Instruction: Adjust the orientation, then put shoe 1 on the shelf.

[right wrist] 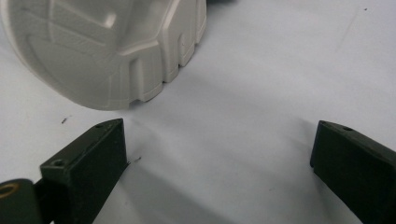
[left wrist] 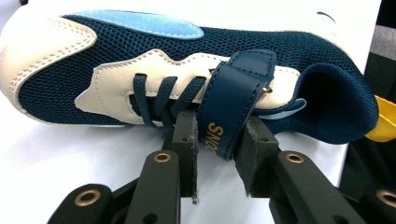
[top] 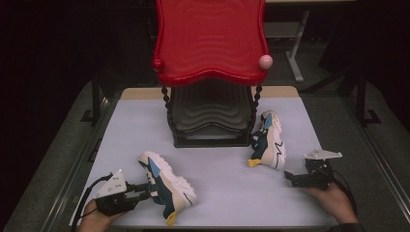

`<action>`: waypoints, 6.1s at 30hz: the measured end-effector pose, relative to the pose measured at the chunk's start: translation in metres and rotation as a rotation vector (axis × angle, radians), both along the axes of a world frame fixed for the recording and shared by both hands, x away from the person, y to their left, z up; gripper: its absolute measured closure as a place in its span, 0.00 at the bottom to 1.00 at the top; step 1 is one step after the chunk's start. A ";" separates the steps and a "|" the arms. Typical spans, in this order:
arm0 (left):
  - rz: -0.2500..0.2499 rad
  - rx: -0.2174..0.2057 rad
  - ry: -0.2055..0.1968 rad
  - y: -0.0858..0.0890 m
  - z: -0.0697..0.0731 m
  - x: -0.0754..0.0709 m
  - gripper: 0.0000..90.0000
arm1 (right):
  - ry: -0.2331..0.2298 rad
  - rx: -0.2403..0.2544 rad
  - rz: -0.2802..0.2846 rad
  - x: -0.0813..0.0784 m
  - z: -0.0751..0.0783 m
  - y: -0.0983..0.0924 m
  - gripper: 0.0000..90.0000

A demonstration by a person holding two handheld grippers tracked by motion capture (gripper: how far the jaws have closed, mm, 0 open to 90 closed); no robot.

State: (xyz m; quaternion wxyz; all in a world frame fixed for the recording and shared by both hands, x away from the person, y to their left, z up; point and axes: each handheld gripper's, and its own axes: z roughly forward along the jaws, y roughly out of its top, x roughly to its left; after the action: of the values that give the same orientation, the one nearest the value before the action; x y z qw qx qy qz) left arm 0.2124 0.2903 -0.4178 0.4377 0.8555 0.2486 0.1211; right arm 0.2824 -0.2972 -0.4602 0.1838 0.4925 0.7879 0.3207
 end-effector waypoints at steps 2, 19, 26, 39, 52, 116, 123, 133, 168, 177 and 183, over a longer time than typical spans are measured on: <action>0.003 -0.008 0.005 0.005 0.001 -0.004 0.78 | 0.000 0.000 0.000 0.000 0.000 0.000 0.03; -0.008 -0.083 0.011 -0.004 0.016 0.012 0.78 | -0.001 0.001 -0.001 0.000 0.000 0.000 0.03; -0.013 -0.101 0.015 -0.012 0.024 0.024 0.78 | -0.001 0.001 -0.001 0.000 0.000 0.000 0.03; -0.007 -0.105 0.013 -0.035 0.034 0.049 0.76 | -0.001 0.001 0.000 0.000 0.000 0.000 0.03; 0.014 -0.104 0.034 -0.060 0.034 0.080 0.74 | -0.001 0.002 0.000 0.000 0.000 0.000 0.03; -0.197 -0.162 0.156 -0.046 0.047 0.021 0.84 | 0.001 0.002 0.000 0.000 0.000 0.000 0.03; -0.142 -0.195 0.115 -0.039 0.062 0.030 0.76 | -0.001 0.002 -0.001 0.000 0.000 0.000 0.03; -0.049 -0.142 0.111 -0.046 0.054 0.073 0.67 | -0.002 0.001 -0.001 0.000 0.000 0.000 0.03; -0.138 -0.148 0.197 -0.061 0.029 0.085 0.79 | -0.001 0.002 0.000 0.000 0.000 0.000 0.03; -0.178 -0.175 0.194 -0.074 0.037 0.080 0.80 | -0.001 0.002 0.000 0.000 0.000 0.000 0.03; -0.202 -0.196 0.189 -0.085 0.044 0.079 0.80 | -0.001 0.002 0.000 0.000 0.000 0.000 0.03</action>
State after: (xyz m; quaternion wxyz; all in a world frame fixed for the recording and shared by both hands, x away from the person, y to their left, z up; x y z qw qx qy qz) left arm 0.2911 0.2054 -0.3734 0.5039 0.8369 0.2120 -0.0295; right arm 0.2825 -0.2973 -0.4603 0.1838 0.4926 0.7875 0.3215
